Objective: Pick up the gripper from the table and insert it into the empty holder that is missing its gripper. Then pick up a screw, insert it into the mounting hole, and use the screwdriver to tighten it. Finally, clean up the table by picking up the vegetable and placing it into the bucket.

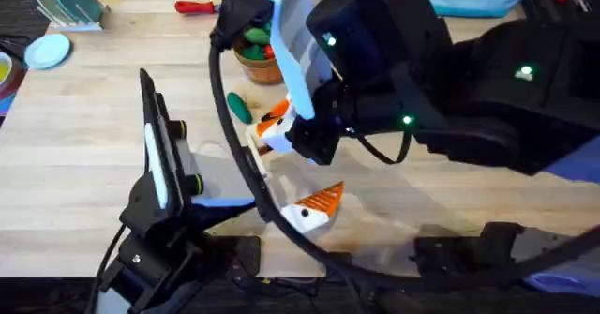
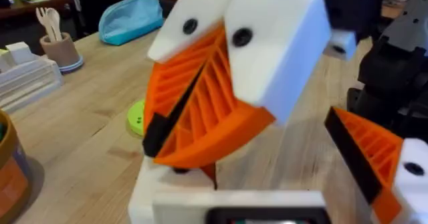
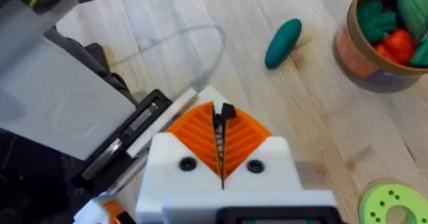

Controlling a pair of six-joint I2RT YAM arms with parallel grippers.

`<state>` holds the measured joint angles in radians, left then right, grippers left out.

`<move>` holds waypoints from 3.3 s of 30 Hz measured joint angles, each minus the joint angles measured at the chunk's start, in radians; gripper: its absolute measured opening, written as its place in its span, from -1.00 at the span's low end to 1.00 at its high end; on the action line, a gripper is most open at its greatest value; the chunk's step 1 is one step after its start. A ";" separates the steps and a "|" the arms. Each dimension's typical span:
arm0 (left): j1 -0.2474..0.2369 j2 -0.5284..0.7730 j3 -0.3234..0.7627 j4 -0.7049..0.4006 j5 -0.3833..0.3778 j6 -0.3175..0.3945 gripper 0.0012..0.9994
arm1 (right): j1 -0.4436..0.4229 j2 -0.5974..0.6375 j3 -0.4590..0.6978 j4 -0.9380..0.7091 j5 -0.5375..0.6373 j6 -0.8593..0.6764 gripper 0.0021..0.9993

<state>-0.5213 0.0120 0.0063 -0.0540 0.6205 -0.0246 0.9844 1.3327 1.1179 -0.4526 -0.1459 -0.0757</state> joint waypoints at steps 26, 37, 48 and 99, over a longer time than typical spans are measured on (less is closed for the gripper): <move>0.000 0.000 0.000 0.001 0.003 0.002 0.99 | -0.128 -0.153 -0.001 -0.121 -0.027 -0.007 0.94; 0.000 0.000 0.000 0.001 0.004 0.002 0.99 | -0.301 -0.396 -0.001 -0.428 -0.061 -0.119 0.95; 0.000 0.000 0.000 0.001 0.004 0.002 0.99 | -0.498 -0.547 -0.001 -0.733 -0.267 -0.349 0.96; 0.000 0.000 0.000 0.001 -0.019 0.013 -0.99 | -1.265 -0.055 -0.001 -0.409 0.316 -0.222 0.98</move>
<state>-0.5213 0.0120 0.0063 -0.0528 0.6018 -0.0120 -0.2811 1.2777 1.1168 -0.8616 0.1699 -0.2973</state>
